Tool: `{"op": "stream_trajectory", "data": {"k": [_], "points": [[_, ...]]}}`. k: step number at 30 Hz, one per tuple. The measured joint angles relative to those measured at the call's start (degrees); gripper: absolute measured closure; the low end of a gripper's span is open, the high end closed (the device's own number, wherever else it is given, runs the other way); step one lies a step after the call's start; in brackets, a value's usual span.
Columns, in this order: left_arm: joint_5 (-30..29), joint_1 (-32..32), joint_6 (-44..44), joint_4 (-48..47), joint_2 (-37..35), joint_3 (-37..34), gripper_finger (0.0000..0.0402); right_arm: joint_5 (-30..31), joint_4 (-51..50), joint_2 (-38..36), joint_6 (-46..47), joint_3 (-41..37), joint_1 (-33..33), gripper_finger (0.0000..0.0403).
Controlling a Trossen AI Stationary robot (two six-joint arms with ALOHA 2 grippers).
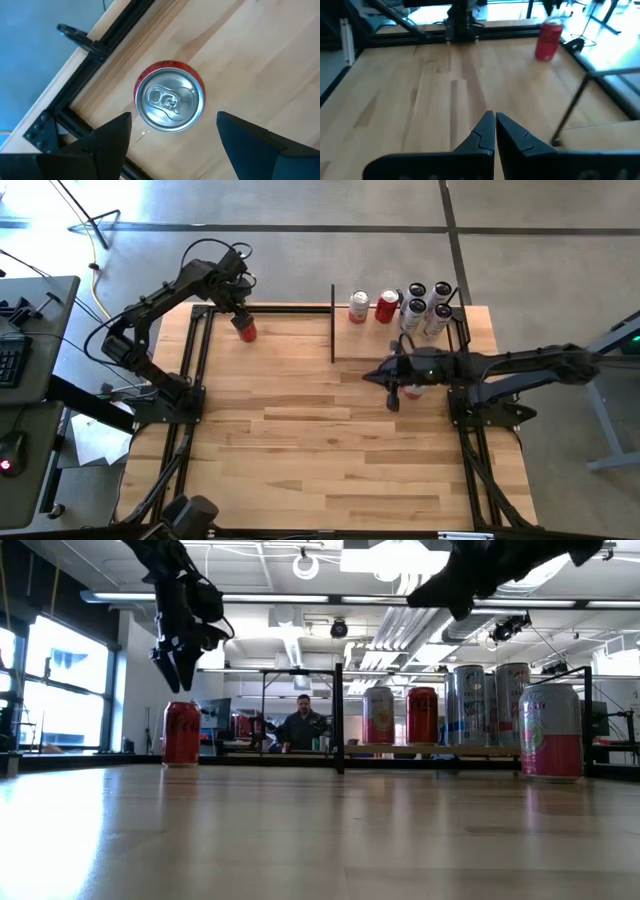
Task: Place canned beverage on shelf
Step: Put the red soda can on the shelf aligned with the other red soda can
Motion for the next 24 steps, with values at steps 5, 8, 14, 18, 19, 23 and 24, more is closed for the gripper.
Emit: {"op": "stream_trajectory", "data": {"k": [5, 8, 14, 18, 19, 23, 24], "points": [[-1.06, -0.36, -1.14, 0.48, 0.04, -0.52, 0.0117, 7.24, 6.39, 3.26, 2.05, -4.45, 3.70, 0.0403], [-1.17, -0.83, -1.73, 1.18, 0.13, -1.47, 0.0117, 14.11, 7.41, 5.49, 3.26, -5.01, 5.91, 0.0403], [-1.15, -1.54, -1.75, 4.04, 0.22, -3.11, 0.0117, 19.09, 10.37, 9.45, 3.34, -4.07, 9.93, 0.0403], [-0.98, -1.56, -1.79, 4.88, 0.24, -4.50, 0.0117, 19.21, 11.90, 10.37, 2.95, -4.07, 11.55, 0.0403], [-1.00, -1.54, -1.79, 5.22, 0.24, -4.92, 0.0117, 19.58, 12.24, 10.41, 2.93, -4.07, 11.85, 0.0403], [-1.29, -1.44, -1.79, 6.92, 0.24, -5.88, 0.0117, 21.93, 12.34, 10.42, 2.49, -4.07, 12.61, 0.0403], [-1.31, -1.40, -1.79, 7.24, 0.24, -5.88, 0.0117, 22.06, 12.36, 10.42, 2.47, -4.07, 12.61, 0.0403]]}}
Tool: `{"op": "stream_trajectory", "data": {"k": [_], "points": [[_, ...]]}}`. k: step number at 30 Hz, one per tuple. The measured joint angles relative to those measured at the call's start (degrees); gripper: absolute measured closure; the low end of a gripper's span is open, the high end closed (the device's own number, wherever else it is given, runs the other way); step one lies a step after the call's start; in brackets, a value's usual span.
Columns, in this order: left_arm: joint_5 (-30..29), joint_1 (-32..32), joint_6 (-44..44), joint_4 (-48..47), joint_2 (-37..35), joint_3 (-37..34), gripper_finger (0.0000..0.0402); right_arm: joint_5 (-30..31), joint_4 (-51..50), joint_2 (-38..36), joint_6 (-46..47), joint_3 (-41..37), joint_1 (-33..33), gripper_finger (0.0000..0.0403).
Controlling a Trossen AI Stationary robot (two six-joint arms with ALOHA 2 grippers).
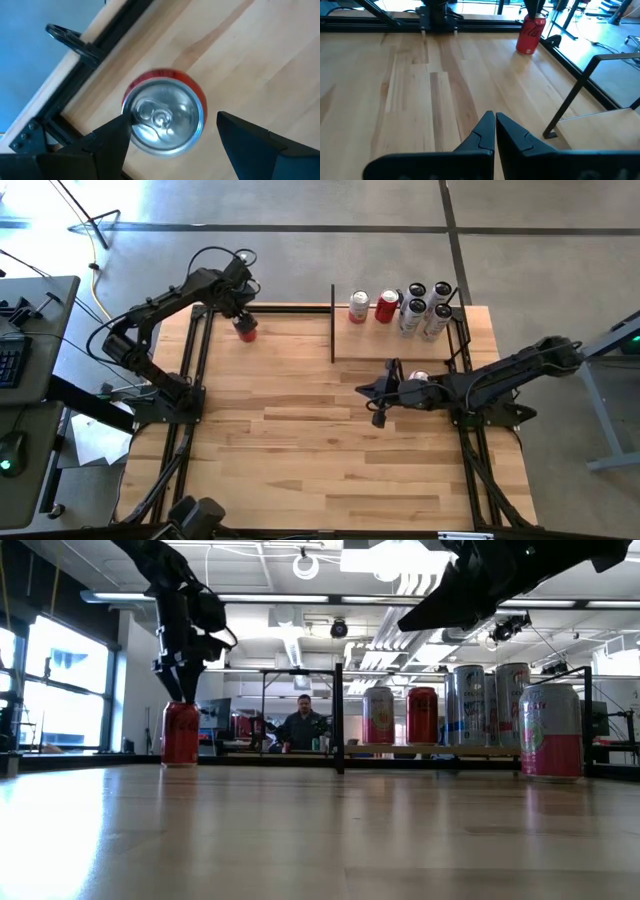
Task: Place canned beverage on shelf
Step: Put the red soda can on the shelf aligned with the other red soda can
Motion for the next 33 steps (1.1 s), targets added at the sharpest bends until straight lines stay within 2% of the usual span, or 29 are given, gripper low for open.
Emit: {"op": "stream_trajectory", "data": {"k": [7, 11, 21, 33], "points": [[-0.34, -0.31, 0.13, 0.95, 0.00, -0.02, 0.0117, 0.02, -0.02, 0.00, -0.57, 0.00, -0.02, 0.0403], [-3.32, -1.22, 0.80, 0.82, -0.44, 0.00, 0.0117, 0.02, -0.04, 0.00, -0.63, 0.00, -0.02, 0.0403], [-5.40, -1.32, 1.03, 0.90, -1.33, 0.07, 0.0117, -0.02, -0.08, 0.00, -0.63, 0.00, -0.02, 0.0403], [-0.67, 1.29, 0.46, 1.84, -1.31, 0.07, 0.0117, -0.07, -0.08, 0.00, -1.14, 0.00, -0.02, 0.0403]]}}
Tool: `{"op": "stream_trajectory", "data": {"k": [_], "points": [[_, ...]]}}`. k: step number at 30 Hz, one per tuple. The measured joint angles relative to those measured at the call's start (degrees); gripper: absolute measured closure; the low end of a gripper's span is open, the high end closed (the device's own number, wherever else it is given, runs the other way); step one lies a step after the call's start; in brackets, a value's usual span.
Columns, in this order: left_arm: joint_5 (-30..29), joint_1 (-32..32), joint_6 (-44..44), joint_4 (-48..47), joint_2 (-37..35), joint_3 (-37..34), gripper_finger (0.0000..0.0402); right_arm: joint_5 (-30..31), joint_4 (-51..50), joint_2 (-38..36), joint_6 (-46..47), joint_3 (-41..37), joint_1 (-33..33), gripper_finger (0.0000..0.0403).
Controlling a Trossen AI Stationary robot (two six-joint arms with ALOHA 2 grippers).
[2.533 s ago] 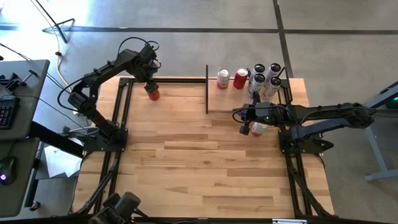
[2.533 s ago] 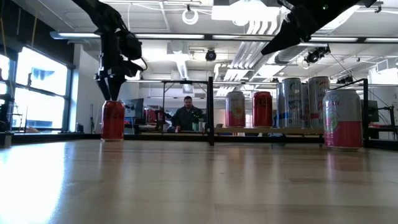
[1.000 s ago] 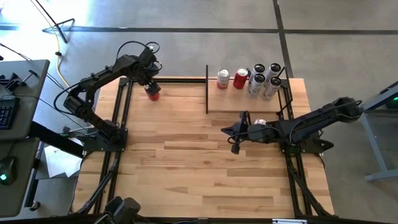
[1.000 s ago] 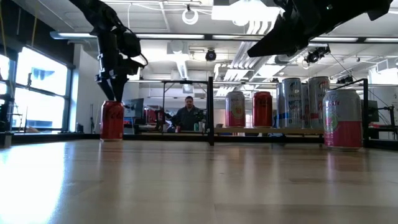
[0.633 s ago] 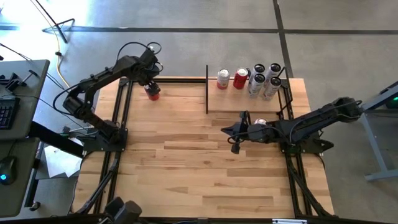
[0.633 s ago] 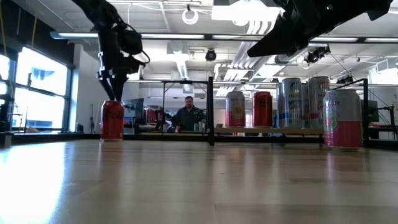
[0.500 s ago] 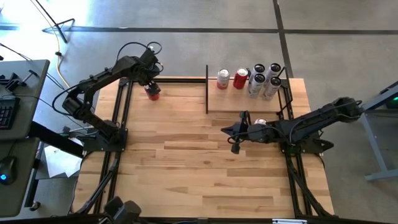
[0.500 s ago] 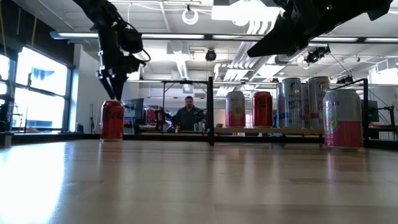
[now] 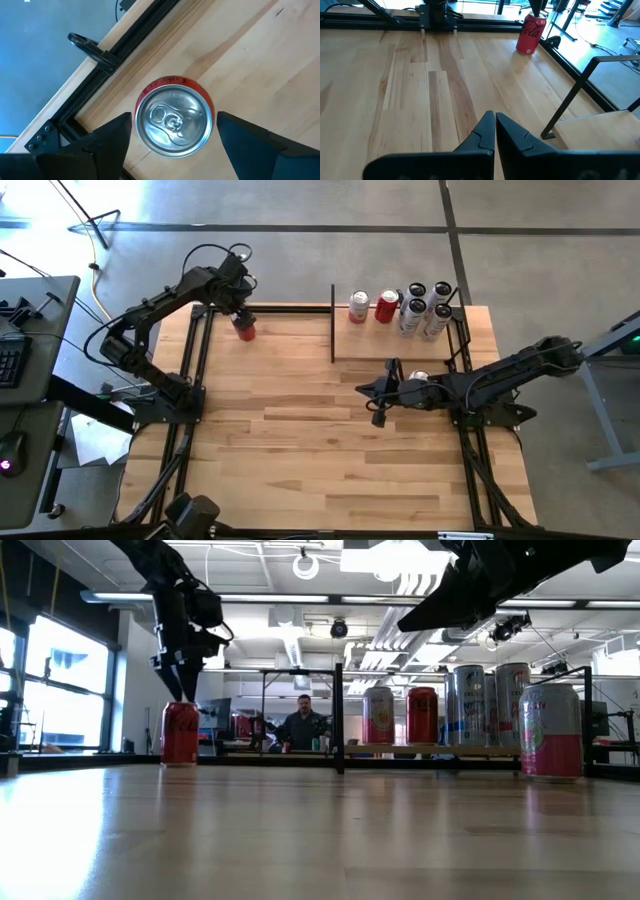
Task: Place canned beverage on shelf
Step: Put the red soda can on the shelf aligned with the other red soda can
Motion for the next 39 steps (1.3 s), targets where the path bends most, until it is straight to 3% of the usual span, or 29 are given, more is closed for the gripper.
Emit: {"op": "stream_trajectory", "data": {"k": [24, 33, 39], "points": [[-0.12, -0.26, -0.50, 0.07, 3.41, 0.13, 0.0118, 0.00, -0.02, 0.00, -0.11, 0.00, 0.00, 0.0403], [-0.87, -1.62, -3.39, -1.14, 2.74, 0.09, 0.0174, 0.00, -0.02, 0.00, -0.13, 0.00, 0.00, 0.0403], [1.66, -2.78, -5.86, -3.16, 0.96, -0.28, 0.0175, 0.00, -0.02, 0.00, -0.15, 0.00, 0.00, 0.0403]]}}
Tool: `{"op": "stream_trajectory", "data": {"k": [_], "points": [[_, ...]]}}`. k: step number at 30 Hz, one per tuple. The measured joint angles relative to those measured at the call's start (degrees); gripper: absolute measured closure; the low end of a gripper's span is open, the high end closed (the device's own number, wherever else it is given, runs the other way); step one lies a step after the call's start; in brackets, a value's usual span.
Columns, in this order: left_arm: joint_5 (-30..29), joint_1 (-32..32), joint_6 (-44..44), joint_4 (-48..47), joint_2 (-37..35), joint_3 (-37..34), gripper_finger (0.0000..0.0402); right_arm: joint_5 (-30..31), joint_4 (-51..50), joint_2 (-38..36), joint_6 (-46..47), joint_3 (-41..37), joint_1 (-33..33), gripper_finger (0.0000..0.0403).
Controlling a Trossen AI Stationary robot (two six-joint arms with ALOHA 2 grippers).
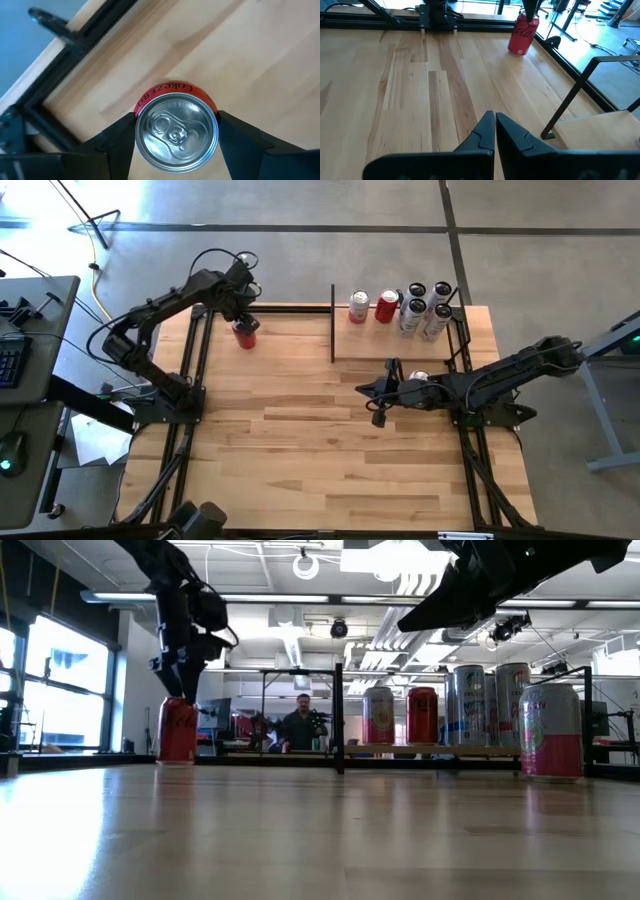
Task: Place canned beverage on shelf
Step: Put the red soda can on the shelf aligned with the other red soda can
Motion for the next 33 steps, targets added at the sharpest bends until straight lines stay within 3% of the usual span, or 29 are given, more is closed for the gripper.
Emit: {"op": "stream_trajectory", "data": {"k": [11, 18, 25, 33], "points": [[3.25, -6.11, -9.25, -0.20, -3.94, 0.06, 0.0175, 0.00, -0.04, 0.00, -0.22, 0.00, 0.00, 0.0403], [2.80, -18.08, -18.61, 0.69, -4.36, 0.10, 0.0175, -0.29, -1.88, -0.02, 0.70, 0.00, 0.45, 0.0403], [2.68, -32.39, -27.73, 7.27, -4.35, 0.19, 0.0175, -0.33, -1.77, -0.02, 0.71, 0.00, 2.25, 0.0403], [1.16, -41.87, -34.15, 12.39, -0.33, 0.92, 0.0175, 0.17, -1.41, -0.02, 2.74, 0.00, 2.60, 0.0403]]}}
